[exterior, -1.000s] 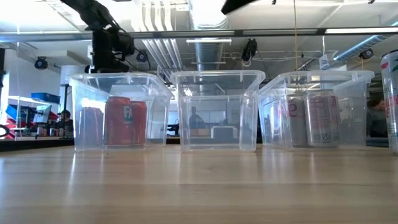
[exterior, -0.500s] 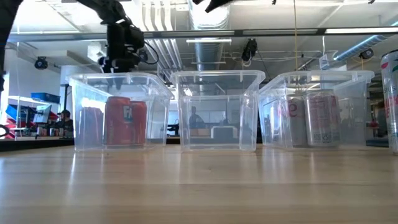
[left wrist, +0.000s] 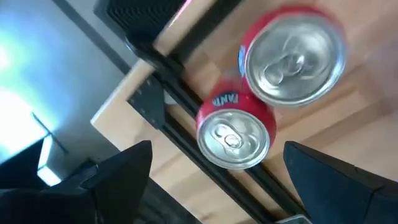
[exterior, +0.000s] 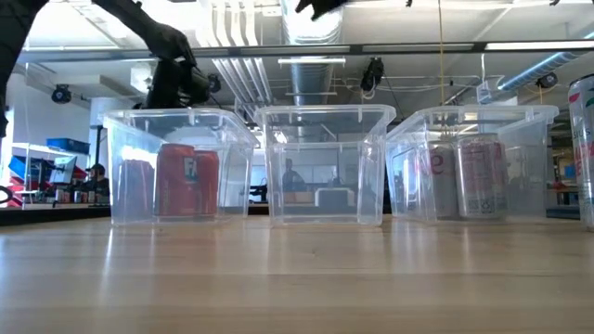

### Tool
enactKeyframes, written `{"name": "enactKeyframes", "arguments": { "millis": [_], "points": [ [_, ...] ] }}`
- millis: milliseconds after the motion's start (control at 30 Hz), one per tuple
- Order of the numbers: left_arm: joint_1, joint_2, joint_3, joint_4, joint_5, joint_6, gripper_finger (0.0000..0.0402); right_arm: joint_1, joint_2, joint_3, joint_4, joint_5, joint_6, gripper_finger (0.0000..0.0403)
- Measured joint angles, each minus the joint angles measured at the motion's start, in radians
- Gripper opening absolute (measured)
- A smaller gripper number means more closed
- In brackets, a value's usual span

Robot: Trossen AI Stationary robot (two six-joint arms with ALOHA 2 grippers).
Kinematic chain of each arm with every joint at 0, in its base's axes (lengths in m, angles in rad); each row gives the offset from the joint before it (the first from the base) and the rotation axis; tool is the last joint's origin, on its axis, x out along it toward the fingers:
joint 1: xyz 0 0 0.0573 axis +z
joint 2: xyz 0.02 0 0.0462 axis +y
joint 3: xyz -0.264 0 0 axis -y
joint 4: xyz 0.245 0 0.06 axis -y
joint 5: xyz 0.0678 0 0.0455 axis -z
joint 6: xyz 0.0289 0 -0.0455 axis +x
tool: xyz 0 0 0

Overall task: Sort soda cans
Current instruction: Put the left red soda can into the left transparent bin

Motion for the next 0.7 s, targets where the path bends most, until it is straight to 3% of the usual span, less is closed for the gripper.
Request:
{"name": "enactKeyframes", "arguments": {
  "millis": [167,300,700],
  "points": [
    [-0.002,-0.037,-0.138,0.144,-0.058,0.003,0.0347,0.007,0.005,-0.033,-0.13,-0.003,0.196,0.0368],
    [-0.003,-0.051,-0.172,0.208,-0.082,0.026,0.0347,0.018,0.006,-0.045,-0.252,-0.003,0.3,0.0368],
    [0.001,-0.01,-0.156,0.188,-0.087,0.056,0.0347,0.019,0.006,-0.063,-0.296,-0.002,0.247,0.0368]
  ]
}}
